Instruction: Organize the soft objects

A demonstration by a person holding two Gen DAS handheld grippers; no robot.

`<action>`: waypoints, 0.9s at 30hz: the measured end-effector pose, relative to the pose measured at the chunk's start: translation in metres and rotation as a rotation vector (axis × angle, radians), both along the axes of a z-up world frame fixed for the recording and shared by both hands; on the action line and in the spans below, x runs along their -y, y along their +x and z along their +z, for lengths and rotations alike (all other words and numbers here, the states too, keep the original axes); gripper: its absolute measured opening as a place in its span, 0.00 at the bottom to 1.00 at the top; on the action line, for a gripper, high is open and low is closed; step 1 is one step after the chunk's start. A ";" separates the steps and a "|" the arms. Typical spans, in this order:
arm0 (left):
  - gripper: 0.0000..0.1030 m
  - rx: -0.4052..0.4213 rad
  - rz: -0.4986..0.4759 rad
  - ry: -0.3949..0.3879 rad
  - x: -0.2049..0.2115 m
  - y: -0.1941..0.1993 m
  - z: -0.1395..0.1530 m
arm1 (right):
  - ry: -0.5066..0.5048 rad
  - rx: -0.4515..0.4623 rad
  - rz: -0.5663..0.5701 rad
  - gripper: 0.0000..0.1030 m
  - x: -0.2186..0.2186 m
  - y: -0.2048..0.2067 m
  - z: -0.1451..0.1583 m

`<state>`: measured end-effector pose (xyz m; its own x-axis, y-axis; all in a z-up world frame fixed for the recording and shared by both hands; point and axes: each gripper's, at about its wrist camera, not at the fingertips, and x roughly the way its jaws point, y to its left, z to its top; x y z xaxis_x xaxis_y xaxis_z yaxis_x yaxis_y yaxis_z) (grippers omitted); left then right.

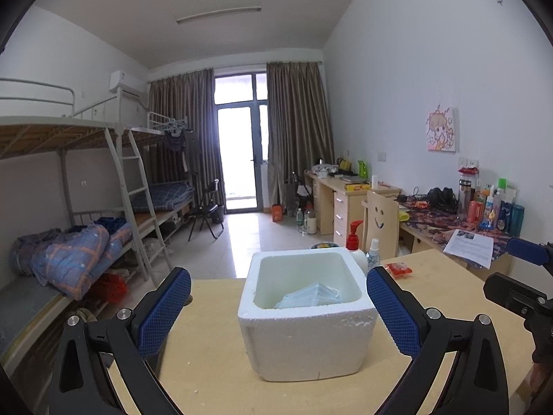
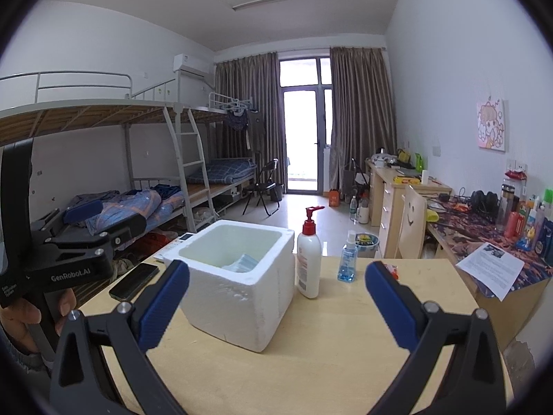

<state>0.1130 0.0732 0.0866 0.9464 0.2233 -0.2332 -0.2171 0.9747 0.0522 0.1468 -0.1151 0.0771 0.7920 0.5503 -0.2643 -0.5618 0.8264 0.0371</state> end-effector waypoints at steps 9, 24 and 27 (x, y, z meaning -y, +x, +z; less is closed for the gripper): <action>0.99 0.034 -0.012 -0.023 0.005 -0.033 -0.002 | 0.003 0.044 0.006 1.00 0.002 -0.028 0.003; 0.99 0.090 -0.007 -0.032 0.019 -0.092 -0.007 | -0.002 0.087 -0.006 1.00 0.010 -0.076 -0.009; 0.99 0.104 -0.005 -0.025 0.022 -0.105 -0.008 | 0.006 0.102 -0.004 1.00 0.014 -0.086 -0.009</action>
<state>0.0082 0.0513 0.0788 0.9669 0.2134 -0.1395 -0.2149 0.9766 0.0049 0.0612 -0.1286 0.0683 0.8170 0.5482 -0.1787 -0.5594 0.8287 -0.0152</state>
